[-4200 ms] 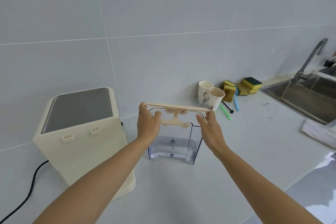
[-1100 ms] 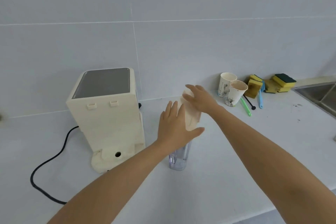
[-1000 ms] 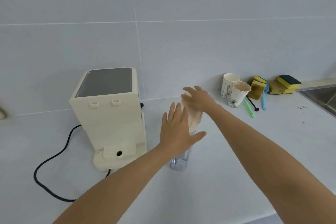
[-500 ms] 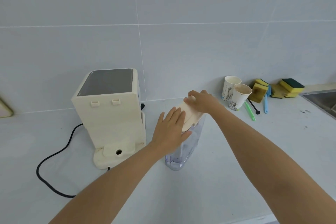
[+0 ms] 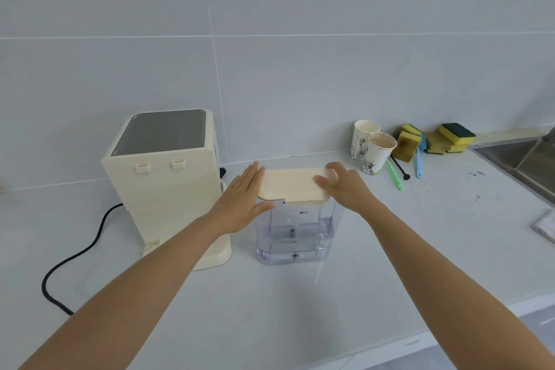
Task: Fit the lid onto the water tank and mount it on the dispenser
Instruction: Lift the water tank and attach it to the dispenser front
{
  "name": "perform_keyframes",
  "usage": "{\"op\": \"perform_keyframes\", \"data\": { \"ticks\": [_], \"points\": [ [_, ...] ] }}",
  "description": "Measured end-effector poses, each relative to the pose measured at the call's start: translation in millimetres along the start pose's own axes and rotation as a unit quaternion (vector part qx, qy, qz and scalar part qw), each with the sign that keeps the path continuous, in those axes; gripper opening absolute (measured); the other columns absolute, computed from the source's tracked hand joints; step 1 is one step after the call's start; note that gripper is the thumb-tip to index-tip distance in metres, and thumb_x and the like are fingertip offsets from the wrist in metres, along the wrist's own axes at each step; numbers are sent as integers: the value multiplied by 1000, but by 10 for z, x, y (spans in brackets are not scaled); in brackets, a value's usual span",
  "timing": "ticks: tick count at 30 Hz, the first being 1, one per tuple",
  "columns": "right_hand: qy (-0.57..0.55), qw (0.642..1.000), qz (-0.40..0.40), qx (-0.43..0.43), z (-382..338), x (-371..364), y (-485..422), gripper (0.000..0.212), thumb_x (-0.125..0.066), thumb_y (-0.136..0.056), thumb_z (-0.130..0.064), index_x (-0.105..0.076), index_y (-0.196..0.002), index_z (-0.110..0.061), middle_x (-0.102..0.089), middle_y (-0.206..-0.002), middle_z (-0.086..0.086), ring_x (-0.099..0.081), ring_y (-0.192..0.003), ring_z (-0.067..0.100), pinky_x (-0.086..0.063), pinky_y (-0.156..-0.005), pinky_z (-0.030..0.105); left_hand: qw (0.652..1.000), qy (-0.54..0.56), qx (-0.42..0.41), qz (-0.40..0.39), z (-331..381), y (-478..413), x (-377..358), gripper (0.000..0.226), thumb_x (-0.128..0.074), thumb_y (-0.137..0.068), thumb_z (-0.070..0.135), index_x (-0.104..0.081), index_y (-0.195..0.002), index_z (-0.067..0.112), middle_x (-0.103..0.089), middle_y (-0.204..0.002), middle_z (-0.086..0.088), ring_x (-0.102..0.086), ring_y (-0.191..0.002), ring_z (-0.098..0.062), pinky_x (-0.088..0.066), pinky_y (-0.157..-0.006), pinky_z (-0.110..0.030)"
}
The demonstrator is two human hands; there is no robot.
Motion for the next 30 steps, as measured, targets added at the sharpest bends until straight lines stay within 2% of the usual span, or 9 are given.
{"op": "perform_keyframes", "data": {
  "ticks": [3,7,9,11,15,20,24,28,30],
  "points": [
    [-33,999,1,-3,28,18,141,55,-52,-84,-44,-39,-131,-19,-40,-126,21,-46,-92,25,-35,-56,23,999,39,4,-2,-31,-2,8,77,-41,-95,35,8,-147,7,12,-158,-7,5,-146,-18,-3,-118,-31],
    [-64,998,-1,-14,47,15,312,52,-51,-86,-41,-38,-131,-17,-35,-130,19,-38,-105,25,-33,-75,29,992,124,7,4,-44,-8,-18,77,-44,-94,31,9,-147,12,1,-159,-3,-22,-142,-25,-28,-105,-28],
    [-81,997,0,-14,60,5,363,49,-50,-87,-39,-38,-128,-15,-32,-132,18,-33,-103,22,-31,-76,29,987,159,13,18,-46,-1,-53,78,-44,-94,30,11,-147,13,-2,-159,-2,-23,-142,-22,-29,-102,-26],
    [-96,995,-5,-12,72,-9,399,52,-51,-86,-39,-36,-129,-15,-30,-135,18,-30,-112,21,-30,-79,29,979,201,25,26,-70,-1,-113,80,-44,-94,31,14,-146,14,3,-159,0,-13,-145,-17,-21,-111,-28],
    [-172,985,-1,-5,211,-23,437,98,-66,-77,-38,3,-146,-25,-15,-153,7,-19,-140,21,-25,-108,35,958,284,49,12,-101,-8,-277,94,-56,-88,29,16,-146,15,-8,-159,0,-20,-143,-18,-22,-109,-25],
    [-253,966,-57,-15,504,-147,459,119,-73,-73,-16,25,-141,-25,-16,-156,3,-24,-140,23,-25,-111,36,925,365,103,-6,-174,-51,-483,113,-76,-72,29,7,-148,18,-15,-157,4,-27,-140,-21,-26,-111,-31],
    [-238,966,-89,-41,680,-315,460,125,-78,-67,-12,20,-143,-28,-19,-155,6,-26,-140,24,-28,-112,42,912,390,127,-34,-205,-101,-621,110,-77,-71,21,2,-148,19,-17,-156,1,-22,-142,-21,-25,-111,-30],
    [-234,969,-78,-29,683,-424,447,109,-77,-67,-5,-3,-145,-23,-28,-138,-10,-29,-137,22,-30,-102,26,900,410,148,-33,-242,-191,-709,98,-79,-69,13,-17,-145,16,-41,-139,1,-33,-127,-9,-27,-103,-23],
    [-223,972,-68,-32,654,-449,477,101,-74,-69,-1,-8,-144,-18,-30,-132,-10,-27,-138,21,-27,-101,23,897,413,155,-29,-252,-205,-743,100,-83,-64,16,-21,-143,18,-41,-129,9,-37,-128,-12,-32,-110,-31]
  ]
}}
Point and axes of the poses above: each hand's wrist, its own y-axis away from the middle knuckle, its own x-axis out of the back of the hand, z = x × y, the point moved 3 cm from there along -y, towards the middle knuckle
